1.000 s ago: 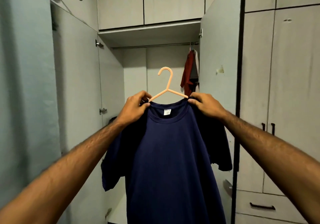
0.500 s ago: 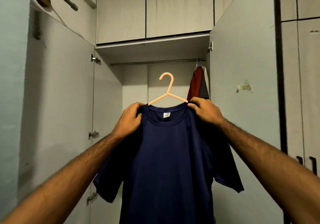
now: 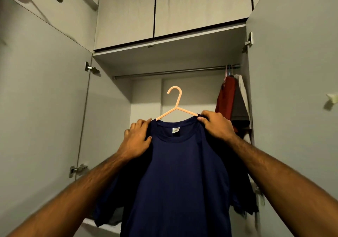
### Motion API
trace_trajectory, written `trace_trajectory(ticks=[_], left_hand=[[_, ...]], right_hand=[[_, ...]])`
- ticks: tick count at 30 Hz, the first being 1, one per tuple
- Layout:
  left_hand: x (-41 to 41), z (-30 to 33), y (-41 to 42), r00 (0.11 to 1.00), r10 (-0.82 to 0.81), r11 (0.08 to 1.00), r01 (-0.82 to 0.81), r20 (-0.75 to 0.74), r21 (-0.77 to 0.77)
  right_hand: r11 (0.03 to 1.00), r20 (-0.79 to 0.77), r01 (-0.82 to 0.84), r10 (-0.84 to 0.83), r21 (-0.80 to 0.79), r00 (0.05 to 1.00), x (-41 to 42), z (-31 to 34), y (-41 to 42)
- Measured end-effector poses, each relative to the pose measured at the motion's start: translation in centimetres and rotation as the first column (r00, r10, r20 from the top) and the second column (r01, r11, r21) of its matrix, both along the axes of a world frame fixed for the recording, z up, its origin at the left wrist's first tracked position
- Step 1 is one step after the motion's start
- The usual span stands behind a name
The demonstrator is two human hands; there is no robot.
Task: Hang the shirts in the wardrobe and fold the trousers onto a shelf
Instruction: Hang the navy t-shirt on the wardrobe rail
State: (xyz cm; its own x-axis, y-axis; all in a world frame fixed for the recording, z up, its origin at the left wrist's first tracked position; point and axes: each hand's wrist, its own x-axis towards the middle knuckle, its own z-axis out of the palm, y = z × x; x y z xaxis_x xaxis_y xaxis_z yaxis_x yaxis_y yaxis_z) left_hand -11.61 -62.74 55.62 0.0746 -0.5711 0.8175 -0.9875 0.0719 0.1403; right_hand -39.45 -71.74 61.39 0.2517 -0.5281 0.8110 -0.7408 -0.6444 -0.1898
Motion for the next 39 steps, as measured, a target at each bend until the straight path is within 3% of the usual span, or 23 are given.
trace_trajectory(ticks=[8, 20, 27, 35, 39], left_hand=[[-0.3, 3.2, -11.2, 0.997, -0.025, 0.997, 0.02, -0.071, -0.073], [-2.4, 9.0, -26.1, 0.976, -0.178, 0.971, 0.154, -0.126, -0.181], [-5.5, 12.9, -39.4, 0.911, -0.387, 0.911, 0.354, -0.142, -0.213], [-11.5, 19.4, -50.7, 0.721, -0.685, 0.72, 0.647, -0.105, -0.25], [-15.3, 21.0, -53.6, 0.655, -0.755, 0.636, 0.725, -0.021, -0.263]], right_hand=[[0.995, -0.01, 0.058, -0.059, -0.076, 0.998, 1.3, 4.8, -9.8], [0.953, -0.073, 0.226, -0.245, -0.2, 0.967, -0.1, 11.2, -16.9], [0.756, -0.219, 0.514, -0.626, -0.406, 0.748, 0.7, 16.1, -20.6], [0.529, -0.071, 0.72, -0.824, -0.449, 0.562, -0.5, 21.9, -25.8], [0.425, -0.017, 0.791, -0.885, -0.44, 0.466, -1.6, 23.9, -27.6]])
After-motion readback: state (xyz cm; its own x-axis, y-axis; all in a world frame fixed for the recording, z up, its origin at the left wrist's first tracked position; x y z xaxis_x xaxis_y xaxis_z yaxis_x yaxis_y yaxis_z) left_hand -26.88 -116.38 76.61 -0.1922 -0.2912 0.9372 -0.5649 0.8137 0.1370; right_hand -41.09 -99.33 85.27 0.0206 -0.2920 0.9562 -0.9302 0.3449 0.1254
